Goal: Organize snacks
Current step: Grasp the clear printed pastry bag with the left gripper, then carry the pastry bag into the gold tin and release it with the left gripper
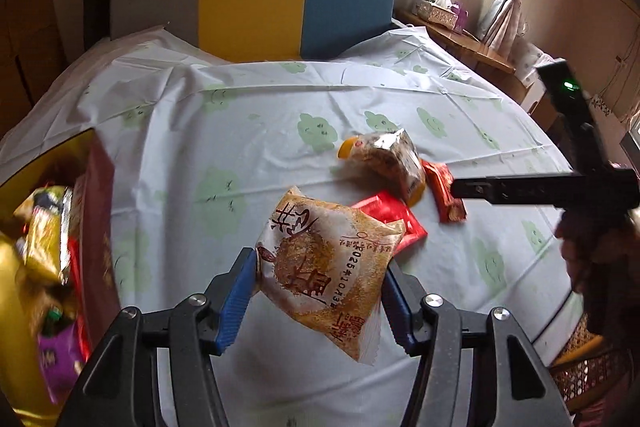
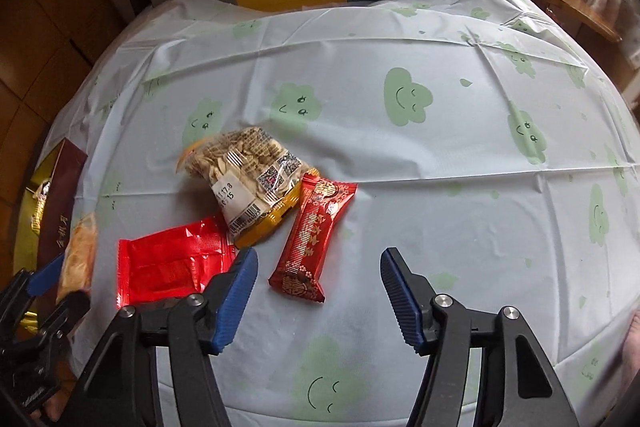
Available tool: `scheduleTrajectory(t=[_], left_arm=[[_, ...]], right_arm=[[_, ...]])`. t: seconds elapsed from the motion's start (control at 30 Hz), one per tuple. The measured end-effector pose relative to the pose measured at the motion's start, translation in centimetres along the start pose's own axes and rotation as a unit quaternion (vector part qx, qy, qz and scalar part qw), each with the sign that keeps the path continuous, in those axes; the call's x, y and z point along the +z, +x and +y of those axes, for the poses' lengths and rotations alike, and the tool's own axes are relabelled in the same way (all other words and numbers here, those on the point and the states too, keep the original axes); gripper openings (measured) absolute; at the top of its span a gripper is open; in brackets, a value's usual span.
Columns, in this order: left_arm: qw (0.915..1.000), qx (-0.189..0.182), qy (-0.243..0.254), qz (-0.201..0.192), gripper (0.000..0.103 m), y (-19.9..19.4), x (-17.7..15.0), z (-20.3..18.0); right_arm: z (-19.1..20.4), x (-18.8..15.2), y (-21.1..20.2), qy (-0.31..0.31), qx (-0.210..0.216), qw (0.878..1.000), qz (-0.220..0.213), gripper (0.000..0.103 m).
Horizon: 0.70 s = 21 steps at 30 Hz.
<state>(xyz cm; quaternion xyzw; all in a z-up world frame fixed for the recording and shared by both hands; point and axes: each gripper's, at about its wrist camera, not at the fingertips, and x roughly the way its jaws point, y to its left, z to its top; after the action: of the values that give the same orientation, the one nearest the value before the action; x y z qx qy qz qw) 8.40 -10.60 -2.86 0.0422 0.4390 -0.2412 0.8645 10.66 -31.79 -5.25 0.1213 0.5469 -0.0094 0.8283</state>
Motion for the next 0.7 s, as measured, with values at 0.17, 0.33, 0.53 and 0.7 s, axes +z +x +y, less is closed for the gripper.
scheduleTrajectory(t=[0.17, 0.33, 0.53, 0.7], left_arm=[[1.0, -0.002, -0.003, -0.007, 0.06, -1.3, -1.5, 0.0], [0.9997, 0.001, -0.007, -0.024, 0.06, -3.2, -2.3, 0.3], [0.9967, 0.012, -0.051, -0.062, 0.06, -7.2, -3.1, 3.8], [0.9844, 0.059, -0.139, -0.091, 0.06, -10.9, -4.4, 9.9]], right_arm=[[0.2, 0.4, 0.9, 0.012, 0.01, 1.0, 0.002, 0.063], [2.1, 0.7, 3.0, -0.019, -0.023, 0.999, 0.019, 0.026], [3.2, 0.4, 3.3, -0.054, -0.04, 0.998, 0.018, 0.025], [3.0, 0.5, 3.5, -0.054, -0.038, 0.998, 0.021, 0.026]])
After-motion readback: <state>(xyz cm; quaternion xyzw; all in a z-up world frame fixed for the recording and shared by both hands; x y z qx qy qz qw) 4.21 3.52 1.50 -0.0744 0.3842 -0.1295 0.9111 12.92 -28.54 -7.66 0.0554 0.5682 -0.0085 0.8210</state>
